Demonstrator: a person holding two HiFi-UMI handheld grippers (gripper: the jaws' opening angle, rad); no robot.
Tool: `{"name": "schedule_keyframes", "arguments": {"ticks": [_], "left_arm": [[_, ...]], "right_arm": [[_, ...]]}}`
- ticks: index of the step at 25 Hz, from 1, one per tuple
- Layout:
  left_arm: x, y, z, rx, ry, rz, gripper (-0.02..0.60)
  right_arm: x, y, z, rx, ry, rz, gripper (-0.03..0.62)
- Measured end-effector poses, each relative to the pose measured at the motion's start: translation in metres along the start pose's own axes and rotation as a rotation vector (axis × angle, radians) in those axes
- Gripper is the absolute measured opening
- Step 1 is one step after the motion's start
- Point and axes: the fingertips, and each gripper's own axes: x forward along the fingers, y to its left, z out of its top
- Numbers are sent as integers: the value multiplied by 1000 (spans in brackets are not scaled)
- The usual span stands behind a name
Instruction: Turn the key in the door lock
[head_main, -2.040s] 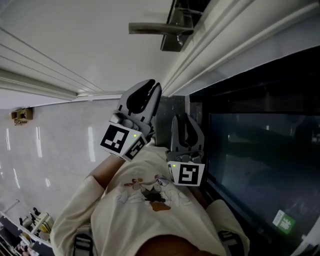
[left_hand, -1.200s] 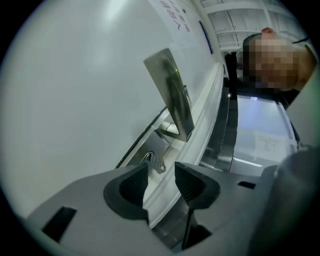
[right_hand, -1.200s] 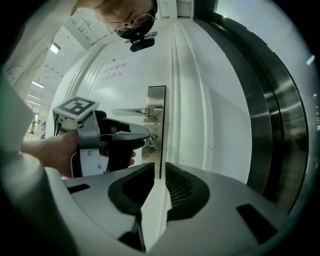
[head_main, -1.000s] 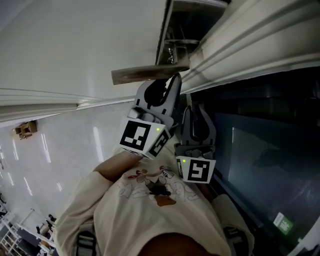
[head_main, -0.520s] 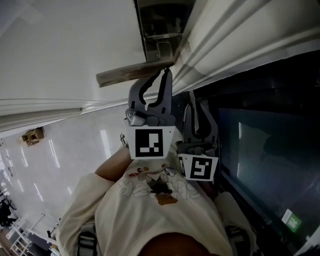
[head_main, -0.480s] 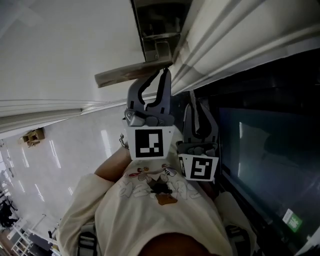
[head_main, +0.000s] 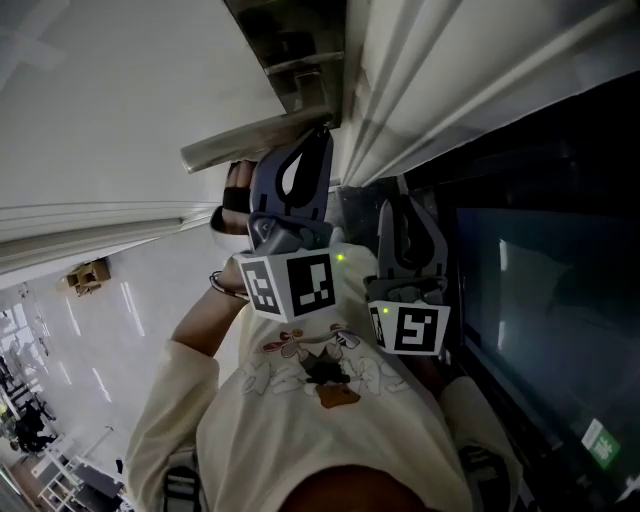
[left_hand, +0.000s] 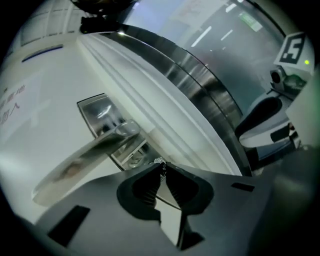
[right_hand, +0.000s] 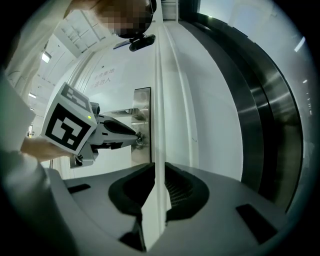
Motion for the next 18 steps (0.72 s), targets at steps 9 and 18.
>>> {"name": "schedule_keyframes", "arguments": {"ticks": [9, 18], "left_arm": [[0, -5, 0, 374, 41, -29, 32], [0, -7, -2, 548, 40, -53, 26]], "right_arm": [[-3, -2, -6, 19, -3, 5, 64], [-5, -1, -10, 17, 11, 5, 64]]}}
